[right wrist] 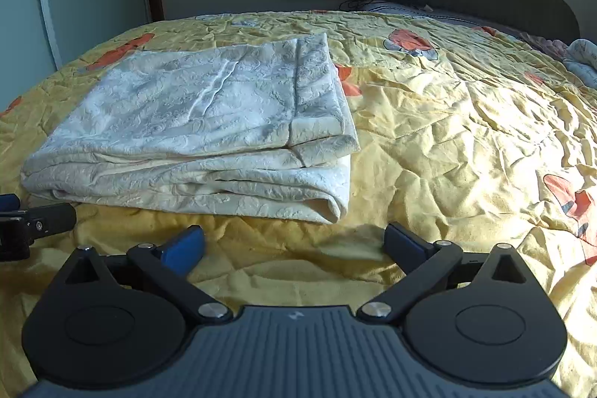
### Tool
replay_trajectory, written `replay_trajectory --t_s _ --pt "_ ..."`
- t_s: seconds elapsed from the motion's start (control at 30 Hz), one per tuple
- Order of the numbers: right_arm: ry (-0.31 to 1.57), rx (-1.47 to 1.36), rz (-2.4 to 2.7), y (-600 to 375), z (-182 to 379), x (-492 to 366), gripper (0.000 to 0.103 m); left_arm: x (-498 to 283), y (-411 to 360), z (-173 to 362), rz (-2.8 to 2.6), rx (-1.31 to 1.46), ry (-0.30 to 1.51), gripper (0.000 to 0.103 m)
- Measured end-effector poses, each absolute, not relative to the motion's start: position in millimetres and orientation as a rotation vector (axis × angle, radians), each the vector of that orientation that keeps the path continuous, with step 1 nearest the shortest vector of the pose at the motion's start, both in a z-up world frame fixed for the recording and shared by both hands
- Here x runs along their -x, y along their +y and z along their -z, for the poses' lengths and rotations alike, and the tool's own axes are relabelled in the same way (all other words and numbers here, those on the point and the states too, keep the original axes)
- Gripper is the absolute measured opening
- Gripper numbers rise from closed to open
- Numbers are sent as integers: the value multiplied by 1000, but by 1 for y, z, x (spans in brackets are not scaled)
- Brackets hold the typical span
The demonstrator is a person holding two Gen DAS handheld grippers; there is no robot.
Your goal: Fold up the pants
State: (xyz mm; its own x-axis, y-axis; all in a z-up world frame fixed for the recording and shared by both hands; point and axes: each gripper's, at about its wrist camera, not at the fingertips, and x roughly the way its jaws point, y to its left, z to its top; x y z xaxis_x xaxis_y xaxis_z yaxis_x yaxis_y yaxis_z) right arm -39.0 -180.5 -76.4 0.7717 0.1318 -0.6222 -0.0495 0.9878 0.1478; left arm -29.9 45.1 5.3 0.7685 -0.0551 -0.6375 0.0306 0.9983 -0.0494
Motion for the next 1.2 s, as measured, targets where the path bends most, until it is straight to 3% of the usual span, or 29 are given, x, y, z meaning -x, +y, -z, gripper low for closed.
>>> replay_trajectory --t_s 1.2 --pt "674 -124 -98 -181 77 42 103 28 37 -3 26 -31 710 103"
